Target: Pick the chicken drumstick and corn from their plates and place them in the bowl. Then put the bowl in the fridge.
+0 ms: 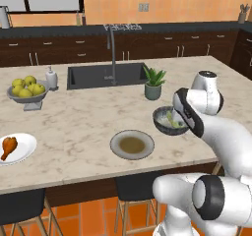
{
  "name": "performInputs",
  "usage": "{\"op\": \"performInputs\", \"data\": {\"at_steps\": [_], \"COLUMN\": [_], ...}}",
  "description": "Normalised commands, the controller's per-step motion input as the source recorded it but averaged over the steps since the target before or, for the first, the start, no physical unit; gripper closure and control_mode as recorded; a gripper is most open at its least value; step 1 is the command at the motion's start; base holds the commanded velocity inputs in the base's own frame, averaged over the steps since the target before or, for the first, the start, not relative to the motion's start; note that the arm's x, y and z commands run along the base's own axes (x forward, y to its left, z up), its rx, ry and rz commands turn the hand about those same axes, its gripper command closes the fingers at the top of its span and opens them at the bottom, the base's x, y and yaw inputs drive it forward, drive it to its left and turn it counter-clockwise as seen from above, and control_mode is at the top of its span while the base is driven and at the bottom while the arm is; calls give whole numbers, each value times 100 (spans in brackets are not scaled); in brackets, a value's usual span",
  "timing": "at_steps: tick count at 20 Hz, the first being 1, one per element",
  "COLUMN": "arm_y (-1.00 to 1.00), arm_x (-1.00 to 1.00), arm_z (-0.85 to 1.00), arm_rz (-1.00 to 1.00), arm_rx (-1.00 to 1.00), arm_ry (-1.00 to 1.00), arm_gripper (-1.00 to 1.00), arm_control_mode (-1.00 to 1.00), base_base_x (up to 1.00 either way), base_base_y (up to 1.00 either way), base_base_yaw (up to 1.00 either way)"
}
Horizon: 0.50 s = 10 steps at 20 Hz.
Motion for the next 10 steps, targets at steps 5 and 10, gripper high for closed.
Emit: {"op": "performInputs", "data": {"at_steps": [5, 10], "arm_y": [72, 50], "arm_x": [-38, -46], "arm_z": [50, 37], "arm_rz": [0, 0], "arm_rx": [-14, -7], "arm_ry": [-13, 0], "arm_gripper": [-100, -100], "arm_control_mode": [-100, -100], "base_base_x": [0, 0], "base_base_y": [0, 0], "base_base_yaw": [0, 0]}}
